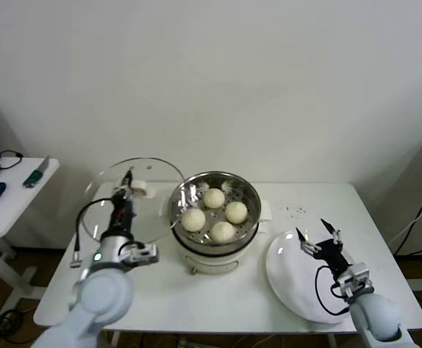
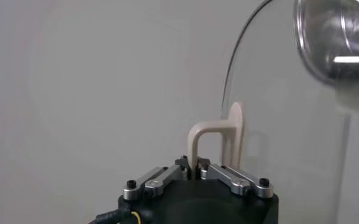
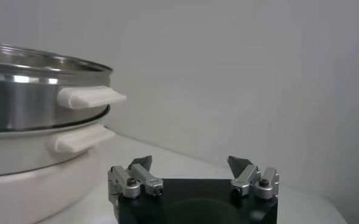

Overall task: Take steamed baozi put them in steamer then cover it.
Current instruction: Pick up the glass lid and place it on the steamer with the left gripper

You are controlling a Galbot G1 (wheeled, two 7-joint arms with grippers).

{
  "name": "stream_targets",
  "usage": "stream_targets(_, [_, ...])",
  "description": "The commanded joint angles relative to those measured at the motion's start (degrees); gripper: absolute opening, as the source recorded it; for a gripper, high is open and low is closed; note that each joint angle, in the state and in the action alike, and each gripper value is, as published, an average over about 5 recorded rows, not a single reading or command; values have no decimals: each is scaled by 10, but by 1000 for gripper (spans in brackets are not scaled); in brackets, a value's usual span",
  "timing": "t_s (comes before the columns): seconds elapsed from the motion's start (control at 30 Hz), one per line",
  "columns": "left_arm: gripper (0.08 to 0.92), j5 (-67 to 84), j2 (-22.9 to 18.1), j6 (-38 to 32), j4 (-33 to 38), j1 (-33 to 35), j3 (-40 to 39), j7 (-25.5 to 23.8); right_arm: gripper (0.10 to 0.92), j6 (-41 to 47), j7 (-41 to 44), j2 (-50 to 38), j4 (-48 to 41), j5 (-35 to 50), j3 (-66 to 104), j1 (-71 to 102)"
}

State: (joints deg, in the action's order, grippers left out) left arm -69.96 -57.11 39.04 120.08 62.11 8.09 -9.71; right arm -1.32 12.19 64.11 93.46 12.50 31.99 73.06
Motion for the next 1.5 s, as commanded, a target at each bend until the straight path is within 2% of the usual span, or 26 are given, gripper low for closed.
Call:
stream_targets(0.03, [150,-115,-125,56,-65,-140,-140,-132,823,0,4,6,-4,-14,11,2])
stream_targets(0.2, [150,-146,-188,54,-109,-154,-153,-126,823,-4,8,10,-1,-17,25,14])
stream_targets(0.73, [150,-152,-264,60,-200,-152,-192,-92,823,-14,12,16,-1,-21,51,37])
stream_targets(1.5, [150,-149,-263,60,-258,-166,-200,-77,823,-29,36,29,-4,-39,52,43])
